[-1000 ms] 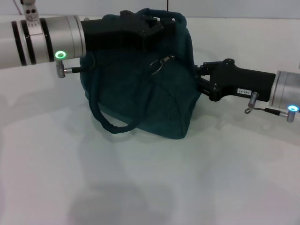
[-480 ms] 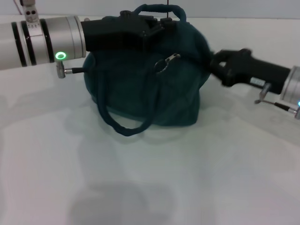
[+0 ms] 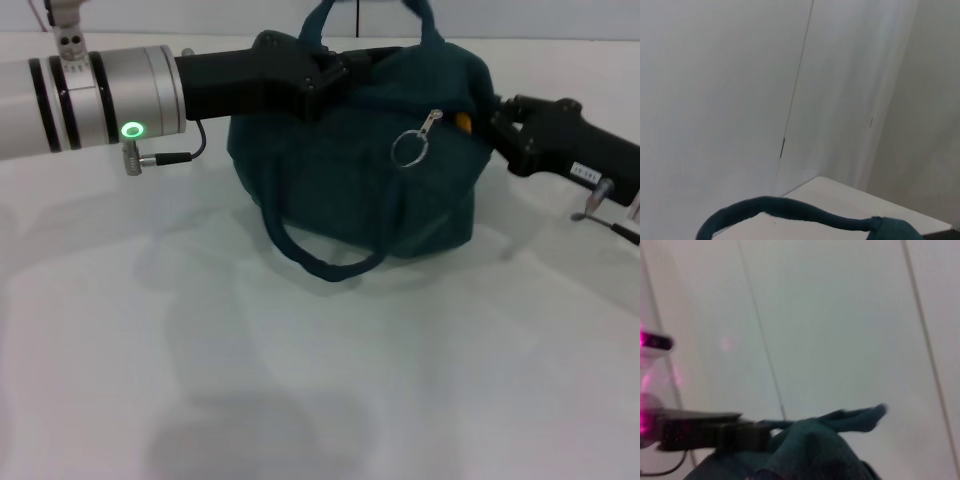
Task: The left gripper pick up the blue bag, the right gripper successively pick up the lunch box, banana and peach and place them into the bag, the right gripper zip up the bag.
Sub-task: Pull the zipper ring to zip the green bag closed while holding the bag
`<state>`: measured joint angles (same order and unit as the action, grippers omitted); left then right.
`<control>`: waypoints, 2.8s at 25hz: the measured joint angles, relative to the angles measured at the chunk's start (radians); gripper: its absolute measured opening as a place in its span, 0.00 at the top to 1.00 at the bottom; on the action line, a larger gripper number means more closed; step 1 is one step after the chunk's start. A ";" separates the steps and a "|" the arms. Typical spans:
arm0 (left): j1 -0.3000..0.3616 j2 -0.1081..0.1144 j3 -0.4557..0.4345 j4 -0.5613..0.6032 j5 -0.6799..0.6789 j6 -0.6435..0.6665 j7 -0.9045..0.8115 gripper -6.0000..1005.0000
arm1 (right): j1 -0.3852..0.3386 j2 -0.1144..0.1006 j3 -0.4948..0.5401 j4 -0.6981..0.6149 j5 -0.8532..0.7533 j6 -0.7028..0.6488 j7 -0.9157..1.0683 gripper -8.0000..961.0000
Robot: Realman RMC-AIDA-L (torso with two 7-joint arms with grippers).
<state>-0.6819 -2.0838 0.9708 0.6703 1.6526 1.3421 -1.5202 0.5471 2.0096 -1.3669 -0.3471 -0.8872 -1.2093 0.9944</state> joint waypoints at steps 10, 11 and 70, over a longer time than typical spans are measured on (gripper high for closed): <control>-0.005 -0.001 0.000 0.000 0.001 -0.003 0.000 0.99 | -0.046 -0.007 0.115 -0.006 0.019 -0.071 0.092 0.90; -0.007 -0.001 0.000 0.000 0.001 -0.009 0.000 0.99 | -0.053 -0.008 0.127 -0.006 0.021 -0.079 0.095 0.91; 0.050 -0.004 -0.025 -0.239 -0.341 -0.178 0.210 0.71 | -0.118 -0.042 0.449 -0.004 -0.163 -0.153 0.285 0.37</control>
<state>-0.6324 -2.0880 0.9456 0.4309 1.3116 1.1641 -1.3100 0.4296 1.9675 -0.9176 -0.3509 -1.0499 -1.3622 1.2796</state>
